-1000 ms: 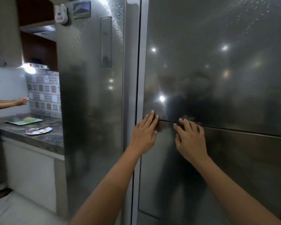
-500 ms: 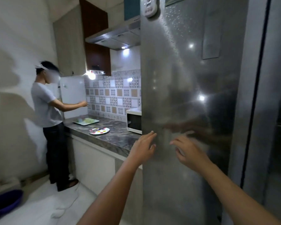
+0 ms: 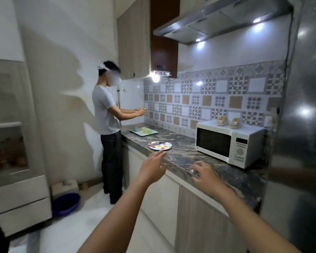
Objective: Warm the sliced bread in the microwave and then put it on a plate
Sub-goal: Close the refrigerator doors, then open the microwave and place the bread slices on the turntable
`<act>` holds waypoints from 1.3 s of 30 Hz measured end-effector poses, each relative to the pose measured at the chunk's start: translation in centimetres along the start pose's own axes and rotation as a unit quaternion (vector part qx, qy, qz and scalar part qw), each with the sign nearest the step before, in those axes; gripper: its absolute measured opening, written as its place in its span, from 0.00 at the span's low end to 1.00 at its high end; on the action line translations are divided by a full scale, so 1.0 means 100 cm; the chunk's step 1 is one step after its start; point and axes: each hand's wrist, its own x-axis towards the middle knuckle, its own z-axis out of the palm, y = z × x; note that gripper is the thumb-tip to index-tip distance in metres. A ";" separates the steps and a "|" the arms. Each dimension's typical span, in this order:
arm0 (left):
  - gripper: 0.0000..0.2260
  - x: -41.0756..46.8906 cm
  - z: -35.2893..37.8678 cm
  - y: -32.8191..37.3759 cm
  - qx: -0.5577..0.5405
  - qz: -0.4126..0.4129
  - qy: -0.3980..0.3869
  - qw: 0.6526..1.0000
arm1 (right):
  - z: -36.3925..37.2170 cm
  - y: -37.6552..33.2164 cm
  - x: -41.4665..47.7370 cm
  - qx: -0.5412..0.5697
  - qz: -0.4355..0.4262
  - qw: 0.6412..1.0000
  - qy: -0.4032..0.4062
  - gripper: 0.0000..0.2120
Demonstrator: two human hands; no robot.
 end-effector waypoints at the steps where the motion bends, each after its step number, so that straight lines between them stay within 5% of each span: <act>1: 0.24 0.011 0.003 -0.014 0.002 -0.009 0.001 1.000 | 0.011 0.001 0.018 0.007 0.004 1.000 -0.012 0.17; 10: 0.24 0.187 0.033 -0.098 -0.016 -0.040 0.020 0.999 | 0.060 0.050 0.214 0.022 0.029 0.998 -0.046 0.14; 18: 0.24 0.356 0.093 -0.103 -0.053 0.009 0.008 0.999 | 0.059 0.136 0.345 0.034 0.099 0.994 -0.006 0.14; 27: 0.24 0.526 0.195 -0.038 -0.107 0.140 -0.061 0.982 | 0.040 0.269 0.418 0.006 0.210 0.975 0.071 0.13; 39: 0.17 0.645 0.345 0.089 -0.216 0.279 -0.225 0.908 | -0.008 0.421 0.423 -0.045 0.393 0.894 0.213 0.16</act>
